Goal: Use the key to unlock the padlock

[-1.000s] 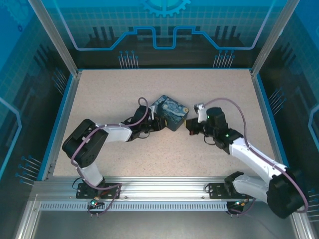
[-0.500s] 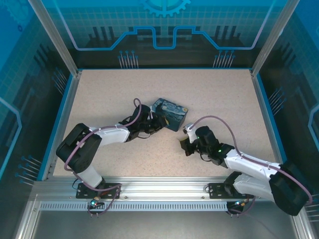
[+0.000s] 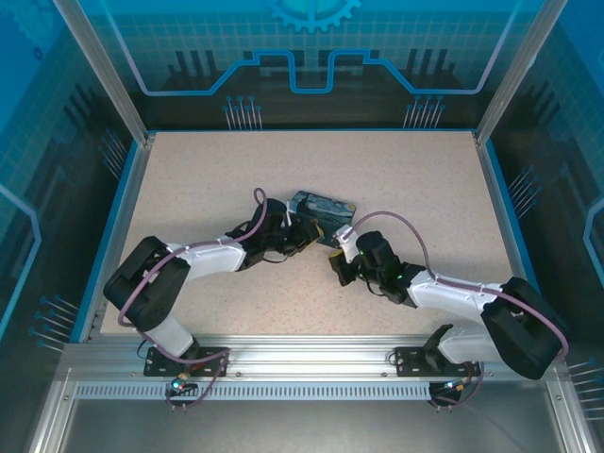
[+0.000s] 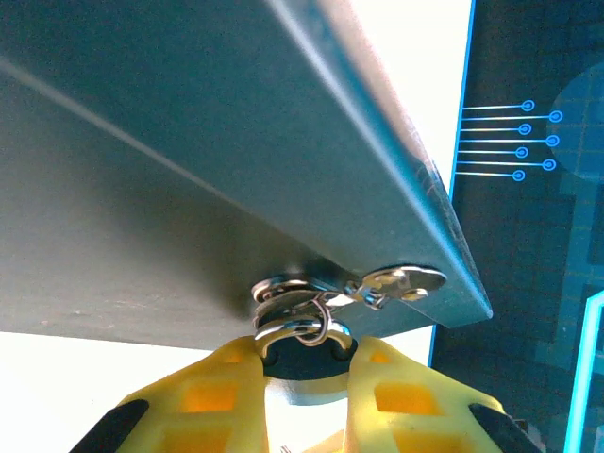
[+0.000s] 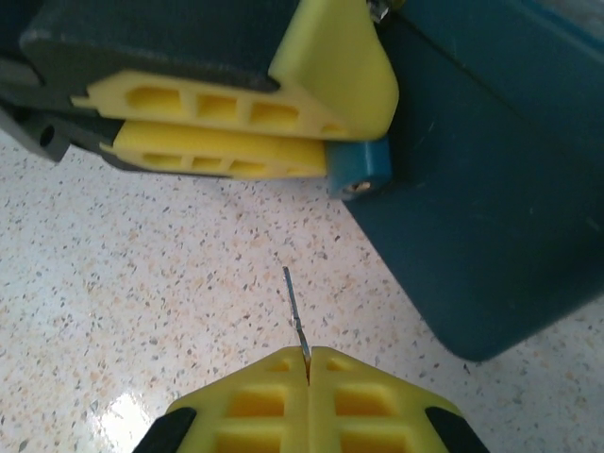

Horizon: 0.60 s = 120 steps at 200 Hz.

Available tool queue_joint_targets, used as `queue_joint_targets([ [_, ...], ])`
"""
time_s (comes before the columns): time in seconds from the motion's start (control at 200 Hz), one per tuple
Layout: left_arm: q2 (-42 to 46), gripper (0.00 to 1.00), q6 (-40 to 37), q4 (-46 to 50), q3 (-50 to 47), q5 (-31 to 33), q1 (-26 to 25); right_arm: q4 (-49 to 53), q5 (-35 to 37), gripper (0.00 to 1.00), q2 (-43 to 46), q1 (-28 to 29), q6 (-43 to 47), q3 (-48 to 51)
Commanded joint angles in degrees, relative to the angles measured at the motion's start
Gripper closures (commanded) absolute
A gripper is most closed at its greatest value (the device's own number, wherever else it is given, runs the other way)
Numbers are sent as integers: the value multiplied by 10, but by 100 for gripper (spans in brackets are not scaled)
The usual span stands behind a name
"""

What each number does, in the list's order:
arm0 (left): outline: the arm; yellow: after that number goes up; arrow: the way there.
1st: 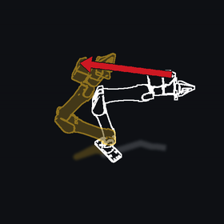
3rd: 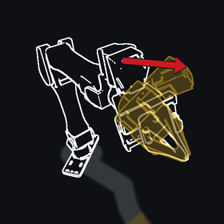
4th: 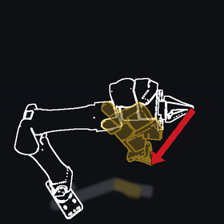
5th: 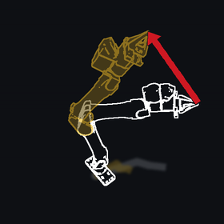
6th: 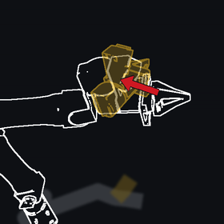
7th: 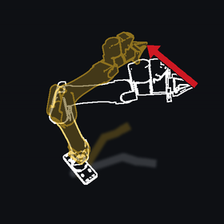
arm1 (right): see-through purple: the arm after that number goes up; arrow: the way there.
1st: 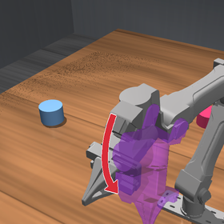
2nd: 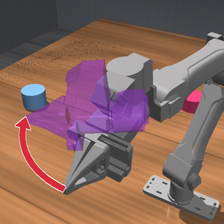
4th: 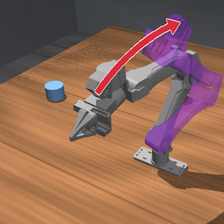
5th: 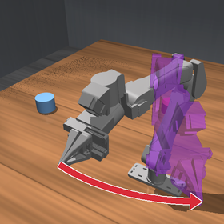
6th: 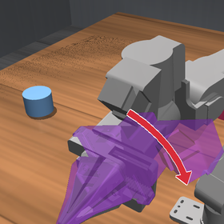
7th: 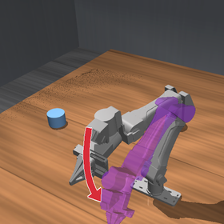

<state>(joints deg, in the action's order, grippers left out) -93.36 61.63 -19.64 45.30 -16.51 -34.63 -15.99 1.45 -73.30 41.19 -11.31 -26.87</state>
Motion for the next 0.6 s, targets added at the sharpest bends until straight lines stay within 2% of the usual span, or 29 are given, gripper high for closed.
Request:
queue_joint_targets([
  [0.0,18,97,11,-29,8,-15,-6,-35,21,100,-3,-5,4,-17],
  [0.595,11,98,15,-38,6,-13,-8,-6,68,100,-27,-11,-11,-45],
])
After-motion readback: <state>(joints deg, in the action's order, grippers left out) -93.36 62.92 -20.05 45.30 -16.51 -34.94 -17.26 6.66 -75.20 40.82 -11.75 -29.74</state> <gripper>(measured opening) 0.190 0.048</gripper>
